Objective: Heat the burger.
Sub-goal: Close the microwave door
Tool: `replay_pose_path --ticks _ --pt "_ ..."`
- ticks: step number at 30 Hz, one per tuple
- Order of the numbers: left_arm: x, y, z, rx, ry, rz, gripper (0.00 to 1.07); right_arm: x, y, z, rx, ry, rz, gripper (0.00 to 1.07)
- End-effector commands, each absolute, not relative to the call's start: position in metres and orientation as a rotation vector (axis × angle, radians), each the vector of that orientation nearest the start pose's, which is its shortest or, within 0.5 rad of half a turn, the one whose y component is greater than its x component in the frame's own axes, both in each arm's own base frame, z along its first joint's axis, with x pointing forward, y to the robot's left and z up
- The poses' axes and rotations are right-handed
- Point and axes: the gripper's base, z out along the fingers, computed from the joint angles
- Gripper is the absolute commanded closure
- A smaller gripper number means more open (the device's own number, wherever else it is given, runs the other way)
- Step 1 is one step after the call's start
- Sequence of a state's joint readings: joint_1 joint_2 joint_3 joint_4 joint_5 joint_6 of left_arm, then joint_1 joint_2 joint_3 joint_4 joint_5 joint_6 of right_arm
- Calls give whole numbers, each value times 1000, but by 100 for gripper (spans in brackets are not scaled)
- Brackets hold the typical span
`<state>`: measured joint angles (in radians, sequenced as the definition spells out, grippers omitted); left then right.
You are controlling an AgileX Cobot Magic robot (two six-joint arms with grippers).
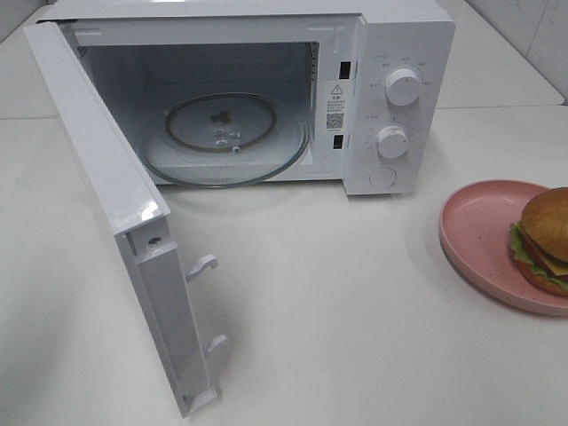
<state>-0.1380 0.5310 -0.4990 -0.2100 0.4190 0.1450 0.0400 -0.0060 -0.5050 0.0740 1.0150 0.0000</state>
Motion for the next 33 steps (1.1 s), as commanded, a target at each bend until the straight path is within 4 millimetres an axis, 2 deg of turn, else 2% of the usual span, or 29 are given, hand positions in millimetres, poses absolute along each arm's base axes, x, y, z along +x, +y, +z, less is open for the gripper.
replay_pose_path --ticks 1,2,3,5,6,8,11,12,14,16,17,19,22,24,27,29,33 --pt "132 -28 292 135 1990 -241 107 -7 5 283 -36 1961 106 52" --pt "150 -33 281 155 2051 -256 107 -7 5 283 -36 1961 106 52" --pt "150 -33 281 155 2051 -256 107 -7 5 283 -36 1961 106 52" --pt "175 -42 270 239 2111 -252 107 -7 5 283 -36 1961 106 52" --pt "175 -42 270 239 2111 -252 107 -7 5 283 -36 1961 106 52" --pt "206 -59 261 396 2166 -247 107 -7 5 283 -36 1961 106 52" --pt "214 -64 260 427 2175 -250 107 -7 5 283 -36 1961 106 52" --pt "228 -74 258 464 2180 -251 107 -7 5 283 -36 1961 106 52" --pt "235 -79 256 483 2185 -254 107 -7 5 283 -36 1961 106 52" --pt "257 -100 247 543 2208 -269 107 -7 5 283 -36 1961 106 52" --pt "257 -100 247 543 2208 -269 107 -7 5 283 -36 1961 106 52" --pt "271 -116 243 579 2204 -278 107 -7 5 283 -36 1961 106 52" --pt "273 -121 242 592 2202 -282 107 -7 5 283 -36 1961 106 52" --pt "286 -139 235 614 2173 -271 107 -7 5 283 -36 1961 106 52" --pt "288 -142 234 618 2165 -268 107 -7 5 283 -36 1961 106 52" --pt "296 -160 228 636 2127 -257 107 -7 5 283 -36 1961 106 52" --pt "302 -171 223 654 2116 -257 107 -7 5 283 -36 1961 106 52"
